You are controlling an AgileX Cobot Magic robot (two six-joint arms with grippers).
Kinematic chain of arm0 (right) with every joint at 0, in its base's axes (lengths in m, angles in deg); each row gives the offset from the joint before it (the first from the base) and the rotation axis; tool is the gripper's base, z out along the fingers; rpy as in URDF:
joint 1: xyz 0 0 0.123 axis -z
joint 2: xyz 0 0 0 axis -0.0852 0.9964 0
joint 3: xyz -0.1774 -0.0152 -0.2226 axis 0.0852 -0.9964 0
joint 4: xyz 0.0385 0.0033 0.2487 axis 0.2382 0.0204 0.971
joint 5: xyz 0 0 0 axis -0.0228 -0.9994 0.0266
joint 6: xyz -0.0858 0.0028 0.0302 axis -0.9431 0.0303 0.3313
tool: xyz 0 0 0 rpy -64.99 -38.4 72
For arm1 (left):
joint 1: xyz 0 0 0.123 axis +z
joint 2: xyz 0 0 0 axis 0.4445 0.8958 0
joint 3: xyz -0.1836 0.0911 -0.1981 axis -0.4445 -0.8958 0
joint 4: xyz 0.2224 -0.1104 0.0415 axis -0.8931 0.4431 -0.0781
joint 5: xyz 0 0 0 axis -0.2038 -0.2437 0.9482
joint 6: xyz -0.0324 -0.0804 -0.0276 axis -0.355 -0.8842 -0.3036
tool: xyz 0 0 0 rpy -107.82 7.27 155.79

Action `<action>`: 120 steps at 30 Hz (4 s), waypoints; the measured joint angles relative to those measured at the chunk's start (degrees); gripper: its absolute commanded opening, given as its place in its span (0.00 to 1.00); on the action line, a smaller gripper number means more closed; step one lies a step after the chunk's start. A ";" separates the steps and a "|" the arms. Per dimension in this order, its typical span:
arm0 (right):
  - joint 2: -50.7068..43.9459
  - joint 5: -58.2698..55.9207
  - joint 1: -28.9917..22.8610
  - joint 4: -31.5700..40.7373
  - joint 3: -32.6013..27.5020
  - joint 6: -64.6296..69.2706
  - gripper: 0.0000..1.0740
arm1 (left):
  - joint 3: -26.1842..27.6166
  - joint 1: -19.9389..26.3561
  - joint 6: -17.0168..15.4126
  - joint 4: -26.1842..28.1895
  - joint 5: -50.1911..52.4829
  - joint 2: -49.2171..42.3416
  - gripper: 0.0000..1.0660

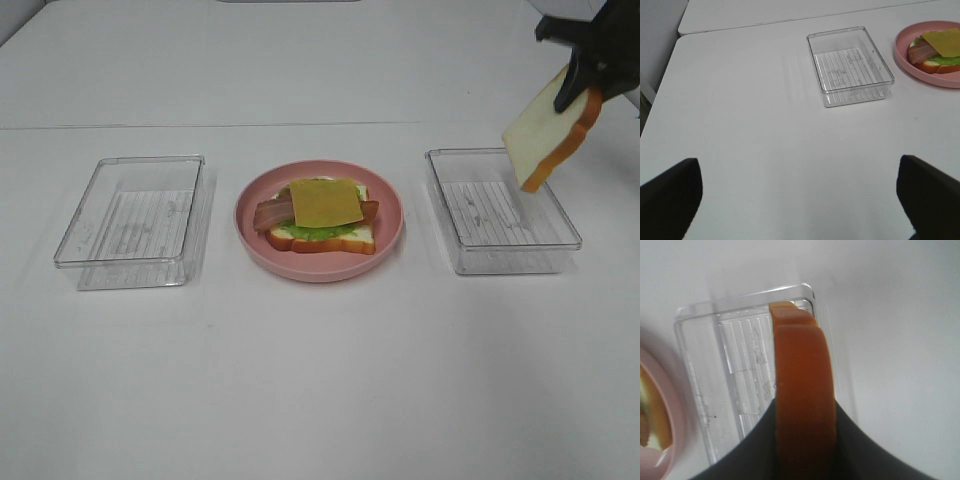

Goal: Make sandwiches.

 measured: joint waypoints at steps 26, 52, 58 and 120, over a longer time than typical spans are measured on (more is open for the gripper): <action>-17.70 3.32 0.00 47.33 -30.08 -30.19 0.00 | 0.00 0.00 0.00 0.00 0.00 0.00 0.92; 0.86 14.15 -15.13 57.75 -28.02 -29.85 0.00 | 0.00 0.00 0.00 0.00 0.00 0.00 0.92; 5.33 14.61 -15.13 57.35 -25.04 -28.30 0.00 | 0.00 0.00 0.00 0.00 0.00 0.00 0.92; -3.44 20.74 -15.13 22.29 -22.98 -11.40 0.82 | 0.00 0.00 0.00 0.00 0.00 0.00 0.92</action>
